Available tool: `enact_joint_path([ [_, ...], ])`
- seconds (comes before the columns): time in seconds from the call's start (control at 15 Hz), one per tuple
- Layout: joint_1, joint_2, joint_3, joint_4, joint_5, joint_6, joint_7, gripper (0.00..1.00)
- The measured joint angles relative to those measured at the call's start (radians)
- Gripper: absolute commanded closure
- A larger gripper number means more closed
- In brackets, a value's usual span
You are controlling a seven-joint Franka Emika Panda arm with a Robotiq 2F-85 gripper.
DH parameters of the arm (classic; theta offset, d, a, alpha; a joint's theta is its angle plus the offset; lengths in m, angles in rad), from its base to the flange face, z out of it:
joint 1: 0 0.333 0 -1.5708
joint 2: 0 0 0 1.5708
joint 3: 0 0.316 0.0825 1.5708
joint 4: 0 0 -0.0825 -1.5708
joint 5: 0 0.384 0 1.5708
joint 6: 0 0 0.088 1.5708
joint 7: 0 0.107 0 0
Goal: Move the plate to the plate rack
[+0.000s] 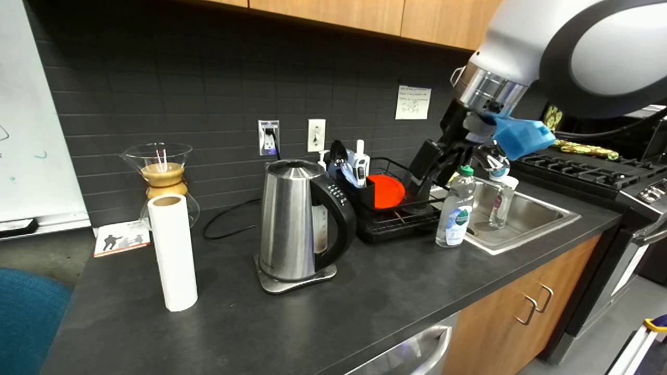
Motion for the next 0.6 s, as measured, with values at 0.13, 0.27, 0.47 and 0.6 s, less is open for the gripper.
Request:
enact_joint_path([
  [0.13, 0.014, -0.046, -0.010, -0.028, 0.010, -0.038, 0.000, 0.00],
  [0.27, 0.017, -0.096, -0.017, -0.058, 0.018, -0.080, 0.000, 0.00],
  [0.47, 0.017, -0.172, -0.024, -0.098, 0.031, -0.144, 0.004, 0.00],
  [0.6, 0.017, -0.217, -0.025, -0.115, 0.034, -0.181, 0.012, 0.00],
])
